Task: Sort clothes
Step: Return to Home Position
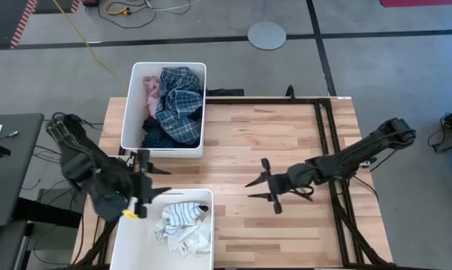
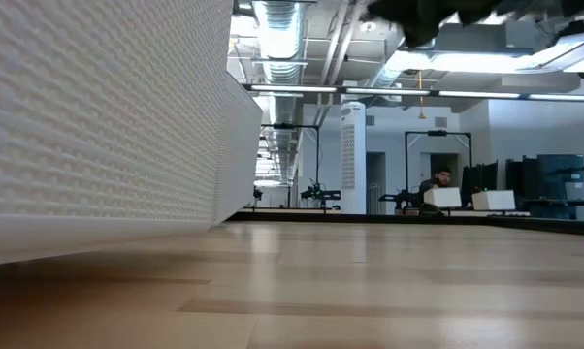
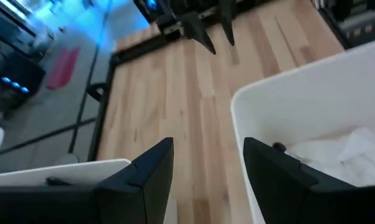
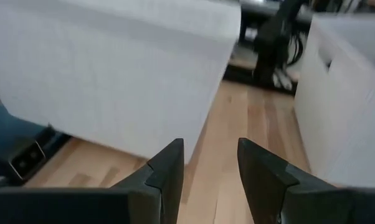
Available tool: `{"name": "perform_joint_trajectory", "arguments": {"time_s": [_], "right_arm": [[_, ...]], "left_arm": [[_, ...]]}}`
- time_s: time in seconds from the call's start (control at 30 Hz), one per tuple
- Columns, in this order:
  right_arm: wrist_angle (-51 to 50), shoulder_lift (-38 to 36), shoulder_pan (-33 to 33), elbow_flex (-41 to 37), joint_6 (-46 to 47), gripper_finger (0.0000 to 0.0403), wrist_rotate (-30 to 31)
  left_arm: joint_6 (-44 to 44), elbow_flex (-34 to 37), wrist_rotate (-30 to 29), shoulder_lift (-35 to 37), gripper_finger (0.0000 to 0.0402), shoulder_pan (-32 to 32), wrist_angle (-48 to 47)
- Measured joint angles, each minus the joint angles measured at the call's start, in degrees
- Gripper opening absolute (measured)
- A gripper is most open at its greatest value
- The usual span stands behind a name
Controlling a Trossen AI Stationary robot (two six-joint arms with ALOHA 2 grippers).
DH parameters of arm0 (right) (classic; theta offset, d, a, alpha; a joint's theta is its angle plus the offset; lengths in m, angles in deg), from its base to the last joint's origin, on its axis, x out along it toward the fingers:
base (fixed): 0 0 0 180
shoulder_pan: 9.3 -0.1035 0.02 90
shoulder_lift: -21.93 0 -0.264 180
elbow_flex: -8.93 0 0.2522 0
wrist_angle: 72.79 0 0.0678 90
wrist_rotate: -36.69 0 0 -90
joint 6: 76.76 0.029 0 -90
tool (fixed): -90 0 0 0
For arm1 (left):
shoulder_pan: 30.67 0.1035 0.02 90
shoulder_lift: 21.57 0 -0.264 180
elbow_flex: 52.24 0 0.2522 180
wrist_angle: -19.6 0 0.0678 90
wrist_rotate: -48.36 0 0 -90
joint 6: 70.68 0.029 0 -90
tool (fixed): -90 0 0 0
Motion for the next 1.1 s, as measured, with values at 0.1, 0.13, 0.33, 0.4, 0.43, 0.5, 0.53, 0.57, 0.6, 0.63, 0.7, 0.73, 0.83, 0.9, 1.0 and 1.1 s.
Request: {"name": "perform_joint_trajectory", "arguments": {"time_s": [0.1,0.13,0.33,0.4,0.43,0.5,0.53,0.57,0.6,0.63,0.7,0.73,0.83,0.9,1.0,1.1], "right_arm": [[-0.8,-4.1,-0.7,0.0,-1.6,0.0164,0.0],[-1.4,-5.6,-1.0,0.0,-2.0,0.0164,0.0],[-8.2,-15.5,-2.9,0.1,-3.5,0.0164,0.1],[-10.4,-18.5,-3.6,0.1,-3.5,0.0164,0.5],[-11.1,-19.9,-3.9,0.1,-3.4,0.0164,1.2],[-13.8,-22.6,-4.8,0.1,-3.3,0.0164,3.5],[-15.5,-23.9,-5.3,0.1,-3.2,0.0164,5.1],[-17.5,-25.2,-5.9,0.1,-3.1,0.0164,6.9],[-19.7,-26.3,-6.3,0.1,-2.6,0.0164,8.7],[-21.6,-27.4,-6.8,0.1,-1.9,0.0164,10.3],[-24.7,-29.5,-7.6,0.1,-0.3,0.0164,12.6],[-26.1,-30.4,-7.9,0.1,0.6,0.0164,13.6],[-29.6,-32.5,-9.1,0.1,2.7,0.0164,15.7],[-32.0,-33.5,-9.9,0.1,4.0,0.0164,17.3],[-36.0,-34.9,-11.2,0.1,6.2,0.0164,20.2],[-39.8,-36.2,-12.4,0.1,8.3,0.0164,23.1]], "left_arm": [[0.1,2.1,-2.6,3.3,0.019,-2.4,1.7],[0.6,3.5,-2.8,4.7,0.0189,-3.2,3.4],[5.6,16.7,-2.9,15.4,0.0189,-8.4,18.3],[6.7,21.1,-3.2,19.2,0.0189,-9.5,22.9],[6.9,23.2,-4.0,21.0,0.0189,-9.8,24.7],[6.3,27.0,-6.7,24.2,0.0189,-10.2,27.2],[5.3,28.6,-8.1,25.7,0.0189,-10.2,27.3],[4.0,30.2,-9.6,27.0,0.0189,-10.2,27.0],[2.8,31.6,-11.0,28.1,0.0189,-10.2,26.7],[1.6,33.0,-12.4,29.2,0.0189,-10.2,26.7],[-0.5,35.0,-15.0,30.7,0.0189,-10.2,26.5],[-1.4,35.7,-16.0,31.3,0.0189,-10.2,26.5],[-4.0,37.8,-17.0,32.5,0.0189,-10.2,26.4],[-6.0,39.5,-17.4,32.8,0.0189,-10.2,26.0],[-9.2,42.5,-19.9,32.6,0.0189,-10.2,25.5],[-13.7,45.2,-21.5,32.6,0.0189,-10.2,23.7]]}}
